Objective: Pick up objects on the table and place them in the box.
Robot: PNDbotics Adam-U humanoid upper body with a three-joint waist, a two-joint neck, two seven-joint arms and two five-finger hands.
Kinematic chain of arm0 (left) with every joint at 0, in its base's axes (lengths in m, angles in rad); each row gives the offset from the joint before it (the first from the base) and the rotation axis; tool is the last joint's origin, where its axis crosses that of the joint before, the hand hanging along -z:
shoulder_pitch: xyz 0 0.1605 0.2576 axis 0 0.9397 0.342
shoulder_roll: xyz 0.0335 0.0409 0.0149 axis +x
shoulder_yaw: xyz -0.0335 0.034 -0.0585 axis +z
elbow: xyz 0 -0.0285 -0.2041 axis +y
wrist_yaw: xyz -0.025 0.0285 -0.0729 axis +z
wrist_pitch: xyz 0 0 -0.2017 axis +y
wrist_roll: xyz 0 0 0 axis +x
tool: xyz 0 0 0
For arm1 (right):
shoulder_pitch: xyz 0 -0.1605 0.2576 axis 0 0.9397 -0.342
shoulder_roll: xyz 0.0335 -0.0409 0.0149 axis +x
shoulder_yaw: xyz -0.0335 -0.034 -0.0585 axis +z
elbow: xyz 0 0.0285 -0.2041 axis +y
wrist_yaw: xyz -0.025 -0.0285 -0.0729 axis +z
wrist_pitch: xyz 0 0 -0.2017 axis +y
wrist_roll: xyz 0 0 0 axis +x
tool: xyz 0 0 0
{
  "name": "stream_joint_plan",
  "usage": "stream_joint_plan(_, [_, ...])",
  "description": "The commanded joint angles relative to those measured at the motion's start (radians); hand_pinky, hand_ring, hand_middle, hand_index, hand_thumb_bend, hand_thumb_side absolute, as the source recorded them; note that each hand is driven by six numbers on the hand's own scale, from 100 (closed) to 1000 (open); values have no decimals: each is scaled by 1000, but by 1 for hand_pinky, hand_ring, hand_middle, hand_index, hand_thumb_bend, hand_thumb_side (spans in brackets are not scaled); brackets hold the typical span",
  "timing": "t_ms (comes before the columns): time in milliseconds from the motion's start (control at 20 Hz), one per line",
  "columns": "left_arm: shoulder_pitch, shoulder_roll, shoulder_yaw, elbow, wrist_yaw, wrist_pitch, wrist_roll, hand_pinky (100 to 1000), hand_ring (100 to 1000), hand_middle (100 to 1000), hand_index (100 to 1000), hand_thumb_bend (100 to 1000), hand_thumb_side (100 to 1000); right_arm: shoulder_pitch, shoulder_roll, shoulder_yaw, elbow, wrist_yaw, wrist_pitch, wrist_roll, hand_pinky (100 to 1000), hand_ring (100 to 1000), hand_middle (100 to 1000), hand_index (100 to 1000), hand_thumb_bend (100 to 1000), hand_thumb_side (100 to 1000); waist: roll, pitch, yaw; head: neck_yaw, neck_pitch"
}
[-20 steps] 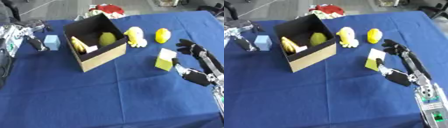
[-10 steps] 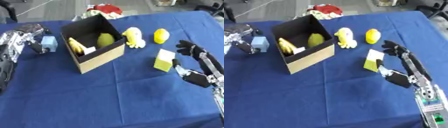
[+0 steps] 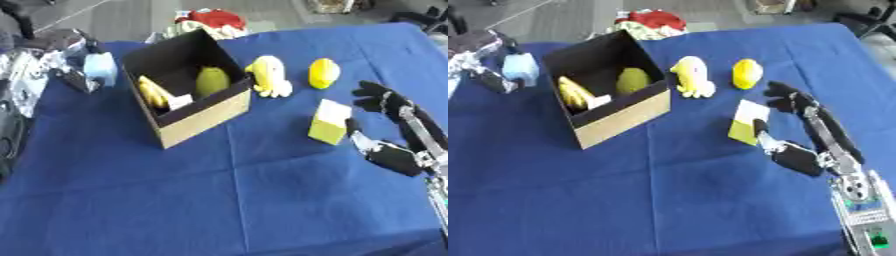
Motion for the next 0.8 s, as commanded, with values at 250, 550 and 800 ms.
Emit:
stream_joint_plan(250, [-33,3,-104,-266,238,-39,-19,715,540,517,656,312,100,-8,-10,-4,-11,-1,-3,0,838,807,819,943,222,309,-2,-11,0,-3,-12])
stream_joint_plan(550, [-48,-88,-189,-150,177,-85,-100,761,651,648,760,413,100,-9,-5,0,-10,-5,-5,6,839,807,819,943,220,310,-9,-15,-15,3,-14])
stream_joint_plan(800, [-29,-80,-178,-144,159,-111,-91,822,791,830,931,873,470,-7,-8,-4,-9,-4,-3,3,839,807,819,943,220,310,-6,-16,-10,-2,-14])
